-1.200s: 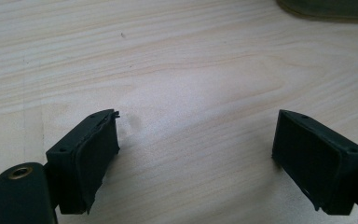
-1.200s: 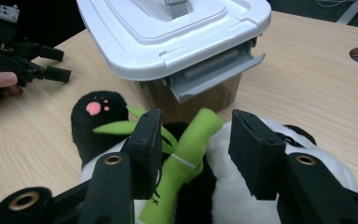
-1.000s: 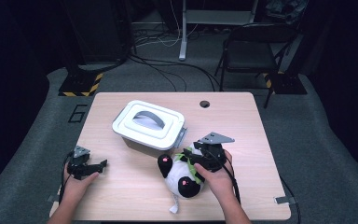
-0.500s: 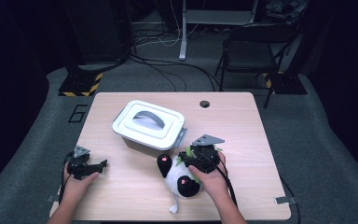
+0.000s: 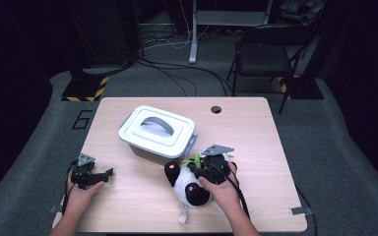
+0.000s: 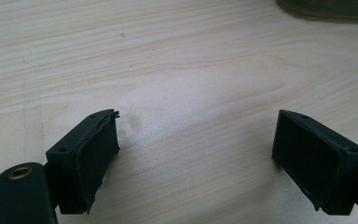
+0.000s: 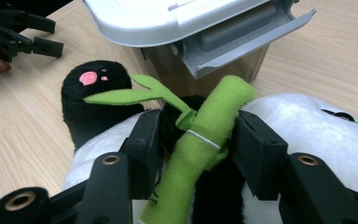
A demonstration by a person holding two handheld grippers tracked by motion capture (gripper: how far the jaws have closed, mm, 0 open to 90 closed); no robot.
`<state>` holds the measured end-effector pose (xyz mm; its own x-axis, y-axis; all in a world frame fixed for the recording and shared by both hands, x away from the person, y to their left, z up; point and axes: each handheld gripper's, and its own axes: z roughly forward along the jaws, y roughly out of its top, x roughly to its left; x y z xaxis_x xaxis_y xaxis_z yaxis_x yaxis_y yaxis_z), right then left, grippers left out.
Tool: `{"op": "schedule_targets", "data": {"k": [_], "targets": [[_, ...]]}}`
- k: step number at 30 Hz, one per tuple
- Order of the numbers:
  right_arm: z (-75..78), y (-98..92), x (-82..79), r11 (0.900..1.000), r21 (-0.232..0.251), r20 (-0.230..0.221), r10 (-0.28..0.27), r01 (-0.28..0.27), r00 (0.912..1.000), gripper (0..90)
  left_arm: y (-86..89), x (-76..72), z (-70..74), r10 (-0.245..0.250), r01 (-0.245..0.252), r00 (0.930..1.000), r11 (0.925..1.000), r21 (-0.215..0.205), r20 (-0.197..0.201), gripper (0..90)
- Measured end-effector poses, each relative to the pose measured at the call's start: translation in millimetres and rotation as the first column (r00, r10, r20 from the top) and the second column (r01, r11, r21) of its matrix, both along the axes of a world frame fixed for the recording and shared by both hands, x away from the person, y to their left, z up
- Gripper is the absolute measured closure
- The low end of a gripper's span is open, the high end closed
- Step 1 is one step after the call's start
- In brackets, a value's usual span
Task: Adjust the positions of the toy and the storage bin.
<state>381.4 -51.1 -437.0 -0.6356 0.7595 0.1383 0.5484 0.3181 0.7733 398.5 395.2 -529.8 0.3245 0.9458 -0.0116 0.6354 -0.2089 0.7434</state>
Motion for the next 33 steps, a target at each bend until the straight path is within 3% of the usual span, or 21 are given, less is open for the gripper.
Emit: {"op": "schedule_targets", "data": {"k": [3,11,17,33], "targets": [[-1.1,1.4,0.2,1.0,-0.016,0.008,0.004,-0.004,1.0,56.1,0.0,0.0,0.0,0.0,0.0,1.0,1.0,0.0,0.0,14.0],[-1.2,-4.5,0.5,0.999,0.012,-0.014,0.044,-0.044,0.9989,65.3,0.0,0.0,0.0,0.0,0.0,1.0,1.0,0.0,0.0,14.0],[2.3,-12.7,-2.6,0.997,0.019,0.001,0.071,-0.071,0.9975,69.3,0.0,0.0,0.0,0.0,0.0,1.0,1.0,-0.001,0.0,14.0],[23.4,-68.2,-6.2,0.999,0.042,0.028,0.007,-0.009,0.9996,70.4,0.0,0.0,0.0,0.0,0.0,1.0,1.0,0.0,0.0,14.0]]}}
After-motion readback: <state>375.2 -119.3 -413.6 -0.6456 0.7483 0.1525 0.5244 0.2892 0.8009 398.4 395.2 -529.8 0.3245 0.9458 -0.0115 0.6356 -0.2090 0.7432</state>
